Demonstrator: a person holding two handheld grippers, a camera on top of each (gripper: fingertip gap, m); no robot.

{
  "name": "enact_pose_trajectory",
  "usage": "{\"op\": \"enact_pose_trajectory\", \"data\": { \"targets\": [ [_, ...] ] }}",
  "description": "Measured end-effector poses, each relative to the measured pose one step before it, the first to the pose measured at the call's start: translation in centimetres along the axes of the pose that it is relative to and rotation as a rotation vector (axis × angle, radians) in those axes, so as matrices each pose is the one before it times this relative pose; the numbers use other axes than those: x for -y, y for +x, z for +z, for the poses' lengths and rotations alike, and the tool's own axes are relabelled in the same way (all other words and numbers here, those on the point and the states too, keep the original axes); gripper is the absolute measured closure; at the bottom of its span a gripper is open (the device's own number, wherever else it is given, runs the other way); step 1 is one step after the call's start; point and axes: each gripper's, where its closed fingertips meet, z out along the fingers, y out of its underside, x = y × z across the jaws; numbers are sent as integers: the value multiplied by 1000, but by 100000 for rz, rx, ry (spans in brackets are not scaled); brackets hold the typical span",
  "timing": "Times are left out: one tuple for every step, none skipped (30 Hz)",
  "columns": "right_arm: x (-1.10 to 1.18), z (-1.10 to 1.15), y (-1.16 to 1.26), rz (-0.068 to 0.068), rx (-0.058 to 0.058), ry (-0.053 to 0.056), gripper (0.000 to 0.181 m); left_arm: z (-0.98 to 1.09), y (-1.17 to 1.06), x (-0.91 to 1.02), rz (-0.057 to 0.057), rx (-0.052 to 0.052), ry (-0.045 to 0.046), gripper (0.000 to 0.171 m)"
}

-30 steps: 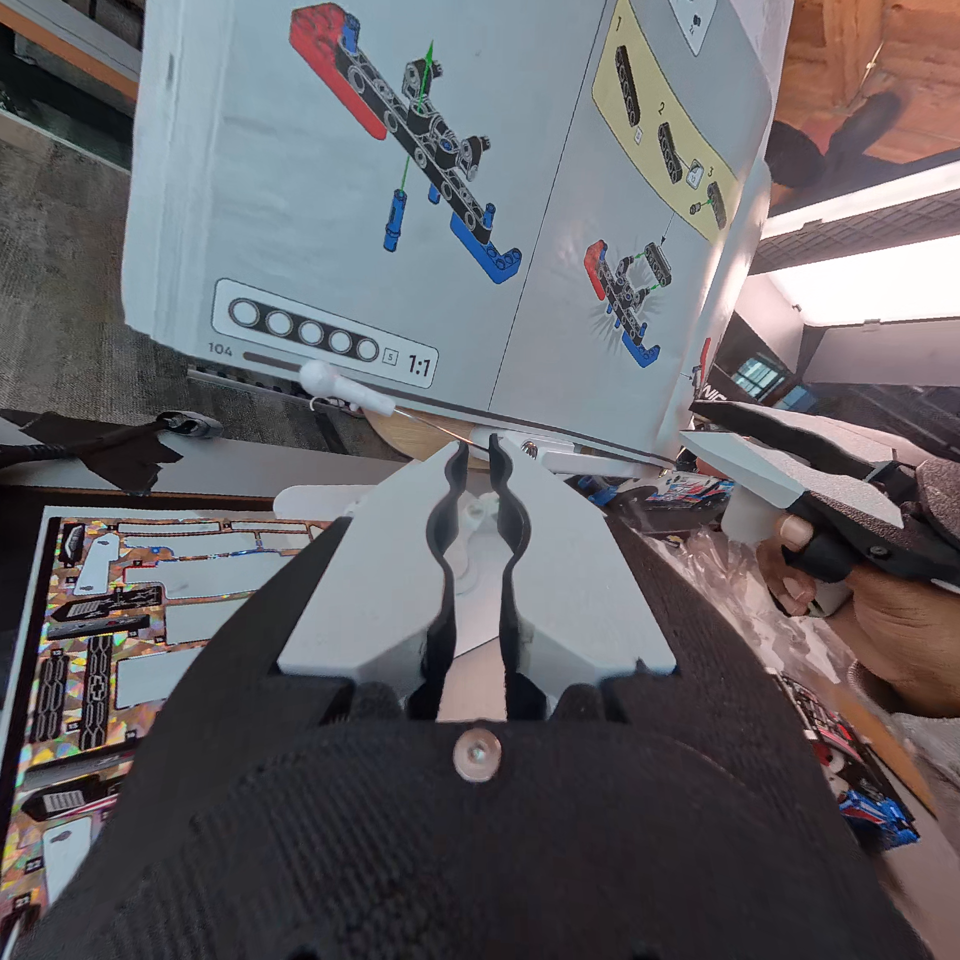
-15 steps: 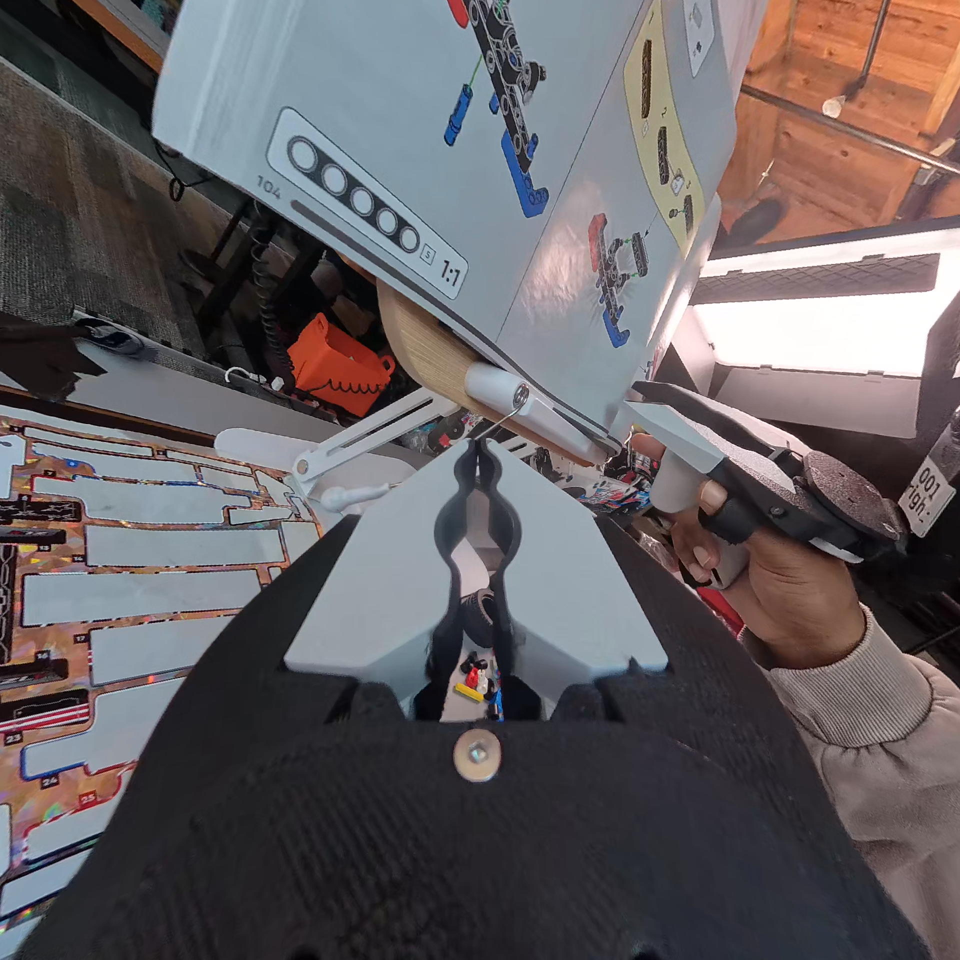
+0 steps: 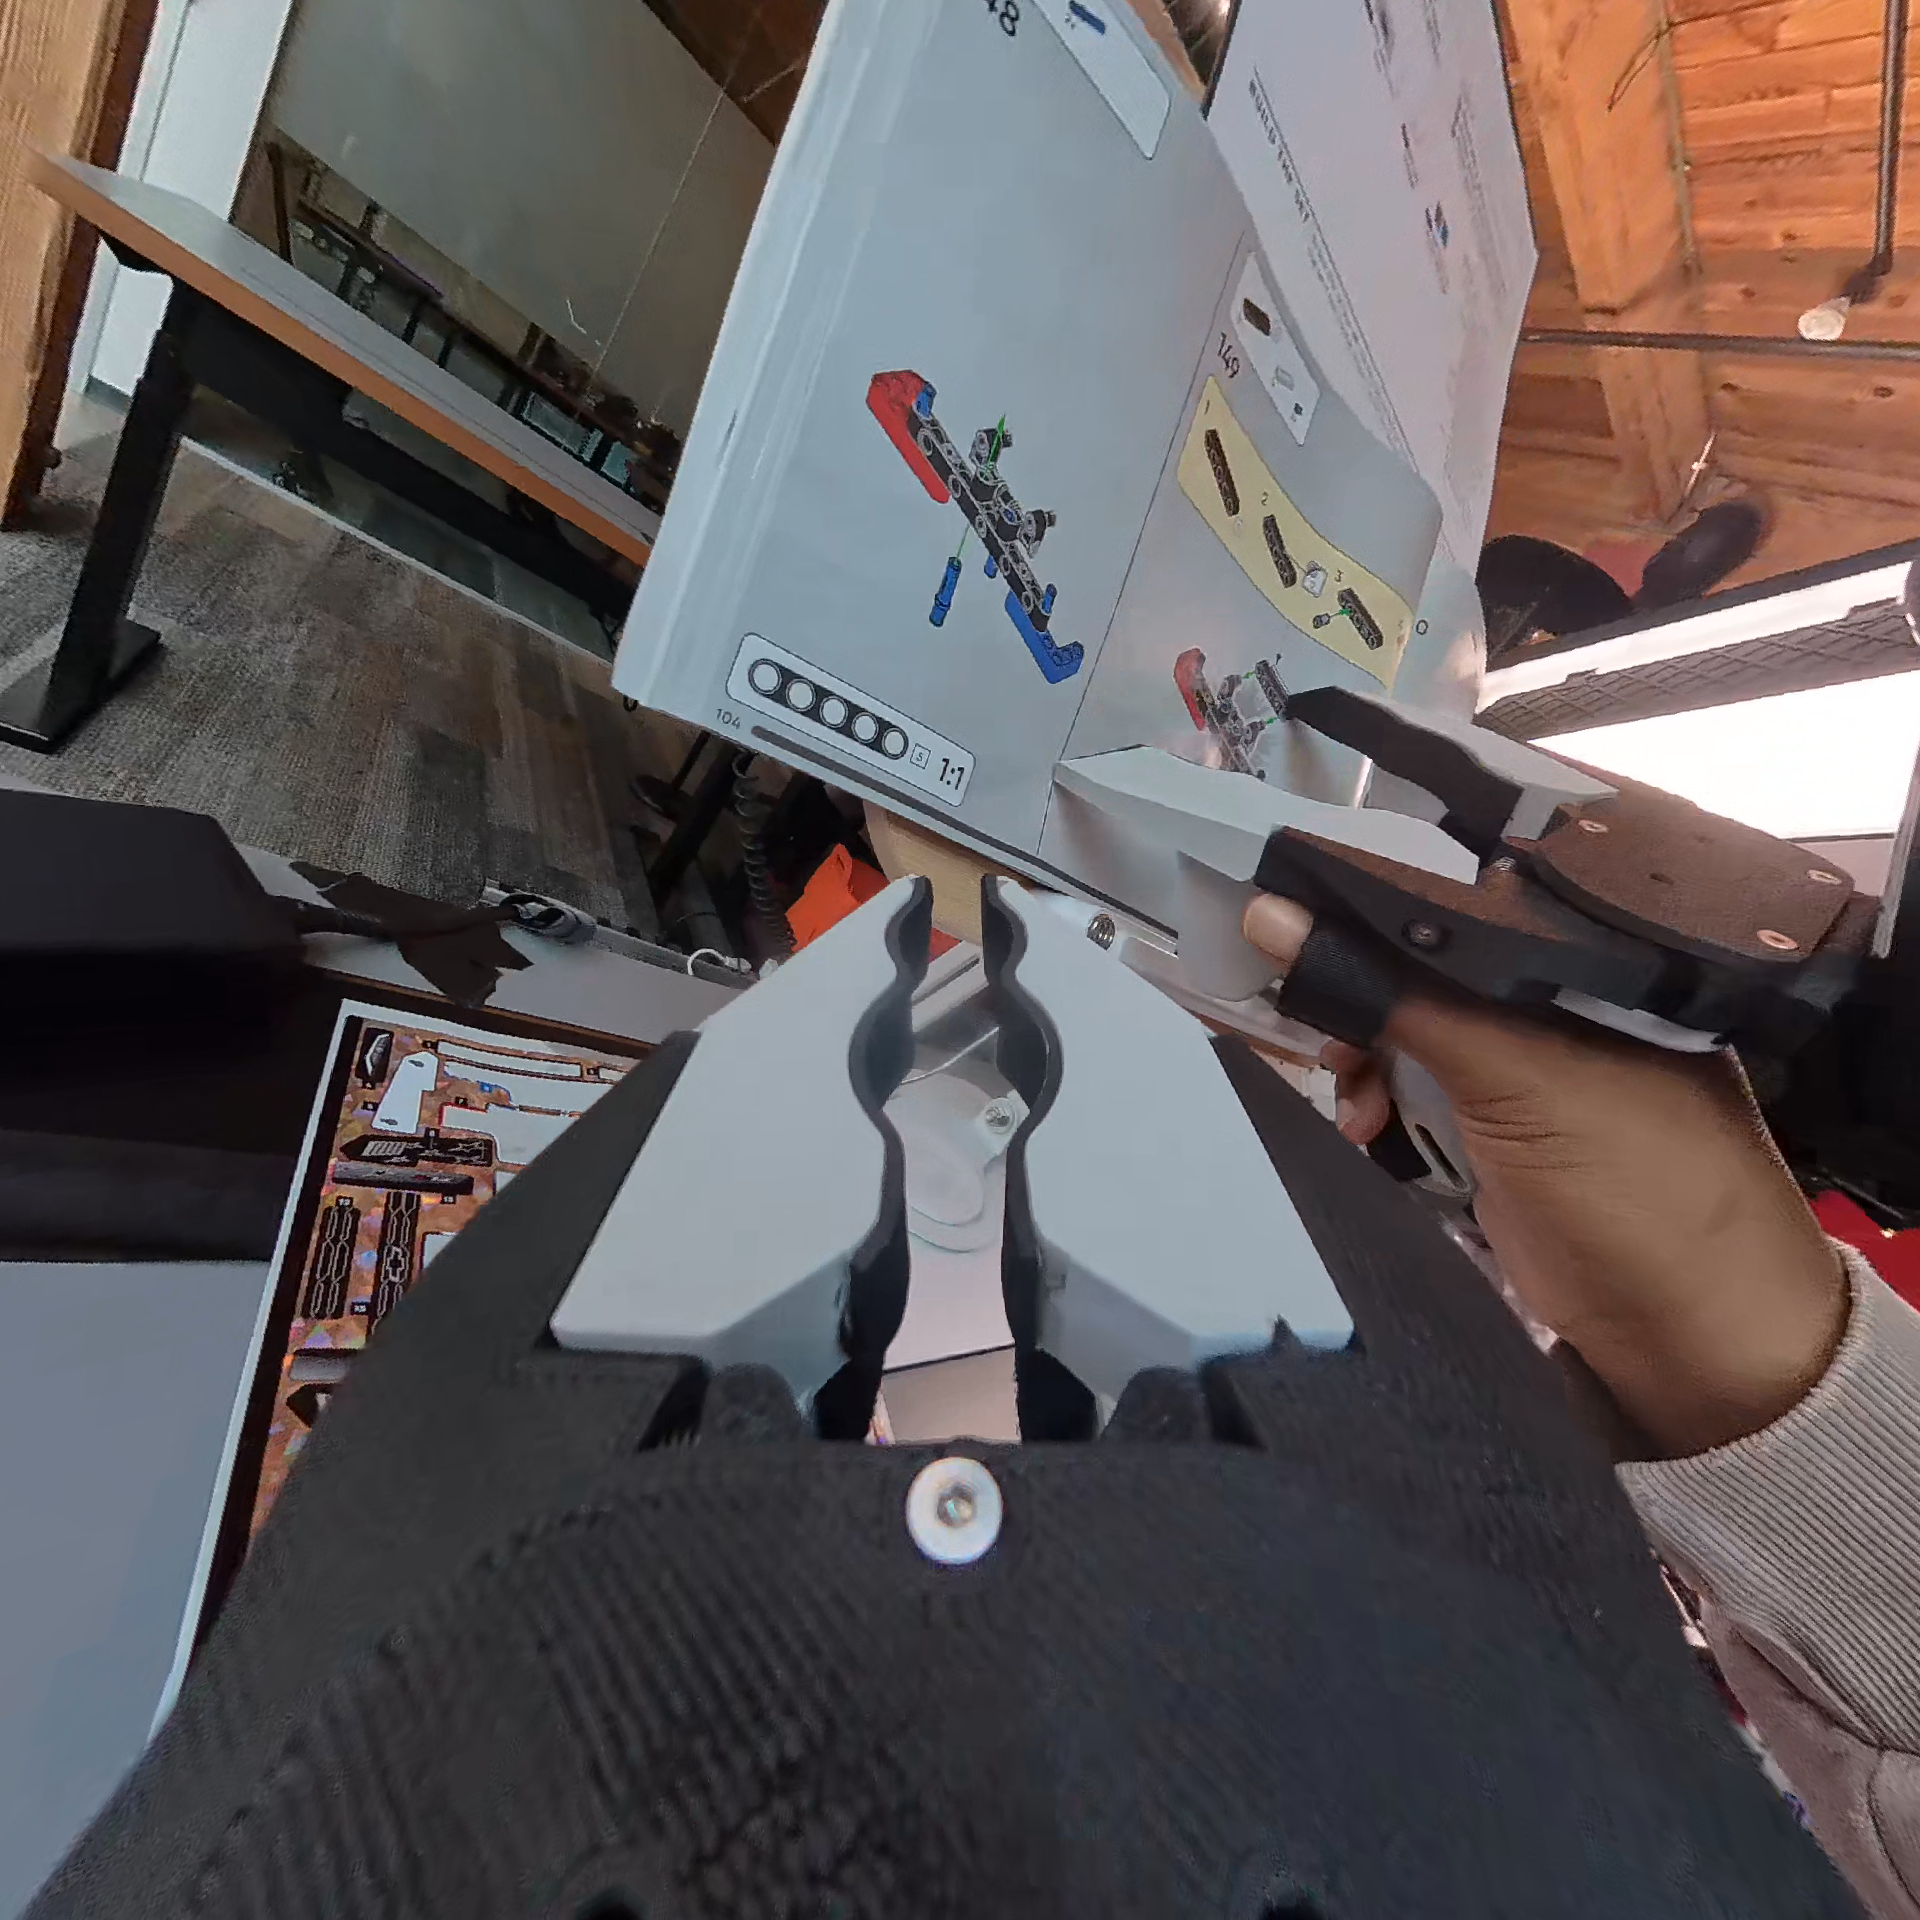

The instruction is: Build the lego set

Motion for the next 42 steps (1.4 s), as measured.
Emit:
{"op": "enact_pose_trajectory", "data": {
  "targets": [
    [50,49,-220,-245,137,1068,75,-27,153,75,1026,-273,96,163],
    [12,-56,-101,525,297,787,83,-13,96,73,674,-242,142,163],
    [62,-173,-18,65,276,1448,96,-2,34,61,701,-1,124,163],
    [30,-198,103,-921,-147,1536,112,20,4,7,877,117,34,163],
    [-76,-151,196,-1180,-362,1176,124,38,7,-50,930,100,-133,163],
    [-186,-77,205,-1273,42,594,133,72,30,-94,825,-9,-366,162],
    [-234,-20,153,-651,764,164,139,98,49,-95,812,-16,-433,162],
    [-185,-38,239,5,555,108,146,104,73,-17,1194,87,-286,161],
    [-157,-56,382,-59,-183,-43,156,141,39,108,2236,476,-85,159],
    [-163,-50,430,-76,-531,-190,168,174,-3,250,3765,1056,72,156],
    [-195,-27,391,-154,-269,-207,179,235,-50,383,4932,1551,222,152],
    [-175,-15,196,-354,1073,109,181,334,-150,458,5414,2158,28,144],
    [-98,-34,49,292,1609,182,181,472,-171,469,5772,2023,-638,133],
    [-92,-66,29,291,1342,-262,181,580,-270,454,6522,2464,-1281,122],
    [-28,-92,-19,121,1253,-161,181,685,-350,505,7788,3016,-1044,113],
    [-56,-95,-36,383,1183,-417,181,748,-345,458,8725,3158,-1079,105],
    [-100,-102,-79,760,1590,-724,181,807,-121,278,8133,2047,-1789,99],
    [-82,-135,-111,1302,1953,-444,181,822,272,69,6345,-91,-2426,97],
    [-54,-183,-20,1924,1684,158,181,742,516,-110,4340,-1096,-2920,96],
    [-63,-205,38,2276,1484,435,180,532,297,-60,3189,689,-1986,98],
    [-72,-255,102,2114,1202,521,177,345,158,85,2416,1571,-180,100],
    [-94,-299,195,1707,688,582,176,186,126,54,902,1331,-31,102],
    [-88,-337,220,1186,549,571,176,27,111,53,-99,971,77,104],
    [-68,-355,206,932,745,779,175,-133,19,115,-314,1312,791,110],
    [-79,-368,253,990,463,616,174,-293,-39,274,-370,1759,2250,128],
    [-108,-354,257,1033,464,345,174,-295,9,224,234,1755,2094,154],
    [-122,-310,242,1022,563,120,173,-144,227,-5,852,810,599,164],
    [-134,-285,199,1038,744,-24,171,-42,388,-162,1051,-94,-512,168],
    [-74,-270,144,1106,988,245,169,-8,444,-163,1187,-654,-521,171],
    [-30,-297,177,1101,654,376,168,51,361,-196,630,-593,-1069,171],
    [-6,-308,201,682,358,291,168,-23,-111,-5,58,1482,-227,171],
    [10,-344,200,371,247,318,167,-110,-597,341,-551,3589,1726,154],
    [28,-360,184,154,209,429,166,-99,-351,493,-1106,813,2570,128],
    [19,-355,176,26,261,564,165,61,-74,205,-2928,-1370,487,107],
    [-6,-300,152,65,266,466,165,327,105,-247,-3789,-2240,-2268,91],
    [-61,-224,134,382,290,297,165,512,375,-669,-2830,-3493,-4573,85],
    [-92,-150,87,823,374,113,164,381,196,-331,-96,-1359,-2366,85],
    [-126,-99,51,978,420,-42,164,145,68,72,2627,279,92,87],
    [-126,-85,46,811,265,-103,164,78,25,49,2284,667,-403,88],
    [-86,-100,45,517,119,175,164,30,-19,9,330,817,-607,88],
    [-62,-102,32,277,60,327,164,-117,-103,116,-302,1361,504,94],
    [-92,-93,22,98,68,98,164,-306,-157,295,-42,1882,2104,109]
  ]
}}
